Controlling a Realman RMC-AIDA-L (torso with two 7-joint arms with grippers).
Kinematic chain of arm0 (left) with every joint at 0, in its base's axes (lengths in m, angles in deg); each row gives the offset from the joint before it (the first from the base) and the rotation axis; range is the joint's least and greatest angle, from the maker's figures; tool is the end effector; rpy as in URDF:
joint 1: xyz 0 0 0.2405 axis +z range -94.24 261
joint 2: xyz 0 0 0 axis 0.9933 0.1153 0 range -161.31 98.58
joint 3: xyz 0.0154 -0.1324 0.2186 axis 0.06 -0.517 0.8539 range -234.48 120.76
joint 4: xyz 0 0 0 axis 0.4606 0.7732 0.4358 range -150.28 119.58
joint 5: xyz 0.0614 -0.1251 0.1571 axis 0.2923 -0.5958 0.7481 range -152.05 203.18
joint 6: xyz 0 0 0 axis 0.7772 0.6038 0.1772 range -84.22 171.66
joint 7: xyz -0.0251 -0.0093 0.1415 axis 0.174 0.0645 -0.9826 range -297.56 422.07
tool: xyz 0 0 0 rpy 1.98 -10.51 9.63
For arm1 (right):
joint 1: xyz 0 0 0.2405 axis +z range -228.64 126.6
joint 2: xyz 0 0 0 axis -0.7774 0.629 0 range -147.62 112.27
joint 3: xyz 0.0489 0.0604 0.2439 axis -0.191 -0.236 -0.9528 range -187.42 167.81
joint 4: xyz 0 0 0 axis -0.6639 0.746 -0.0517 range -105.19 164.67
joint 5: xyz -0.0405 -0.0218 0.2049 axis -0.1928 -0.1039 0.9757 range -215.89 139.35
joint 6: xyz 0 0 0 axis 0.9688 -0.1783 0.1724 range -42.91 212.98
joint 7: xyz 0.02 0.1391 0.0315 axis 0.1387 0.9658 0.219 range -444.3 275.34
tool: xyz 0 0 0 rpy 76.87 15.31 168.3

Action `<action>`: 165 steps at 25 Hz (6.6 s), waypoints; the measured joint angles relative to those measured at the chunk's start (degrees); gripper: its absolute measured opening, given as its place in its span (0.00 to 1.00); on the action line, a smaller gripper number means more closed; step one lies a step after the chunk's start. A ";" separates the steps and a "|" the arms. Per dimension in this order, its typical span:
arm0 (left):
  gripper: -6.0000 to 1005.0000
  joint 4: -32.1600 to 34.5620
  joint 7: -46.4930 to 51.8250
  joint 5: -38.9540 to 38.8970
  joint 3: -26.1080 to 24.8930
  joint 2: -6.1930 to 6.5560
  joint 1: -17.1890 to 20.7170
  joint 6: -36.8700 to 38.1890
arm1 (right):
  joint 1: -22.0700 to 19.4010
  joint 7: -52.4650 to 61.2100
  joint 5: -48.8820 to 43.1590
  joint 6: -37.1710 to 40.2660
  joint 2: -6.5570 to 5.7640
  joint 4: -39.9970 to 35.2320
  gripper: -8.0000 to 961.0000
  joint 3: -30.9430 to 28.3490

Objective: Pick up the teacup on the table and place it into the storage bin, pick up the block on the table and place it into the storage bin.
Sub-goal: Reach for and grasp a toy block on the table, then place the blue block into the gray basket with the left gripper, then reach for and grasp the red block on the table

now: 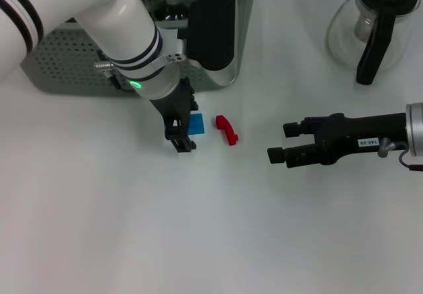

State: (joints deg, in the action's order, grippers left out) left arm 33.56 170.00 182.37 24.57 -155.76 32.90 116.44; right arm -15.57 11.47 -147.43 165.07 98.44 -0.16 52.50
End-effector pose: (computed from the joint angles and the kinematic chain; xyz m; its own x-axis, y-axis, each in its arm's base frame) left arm -0.1699 0.3858 -0.0828 0.8453 -0.0189 -0.5340 -0.1088 -0.9846 -0.1372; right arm 0.2479 0.3364 -0.0466 0.7637 -0.5789 -0.2856 -0.5946 -0.8031 0.0380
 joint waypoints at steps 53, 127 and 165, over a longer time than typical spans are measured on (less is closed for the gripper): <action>0.60 -3.54 3.52 0.11 2.31 -0.12 -2.25 -2.86 | -0.65 -1.38 0.00 -0.61 0.26 0.37 0.94 0.00; 0.43 6.52 8.21 -20.62 -49.43 15.47 2.65 11.27 | 0.04 -1.70 -0.01 -0.31 -0.19 -0.16 0.93 -0.79; 0.94 -2.86 -29.00 -34.56 -44.49 8.88 18.81 39.06 | 12.64 -5.15 4.73 -25.97 4.99 8.23 0.93 15.03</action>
State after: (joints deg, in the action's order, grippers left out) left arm 30.70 141.01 147.81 -19.91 -146.88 51.71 155.50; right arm -2.94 6.32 -142.70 139.10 103.43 8.06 67.53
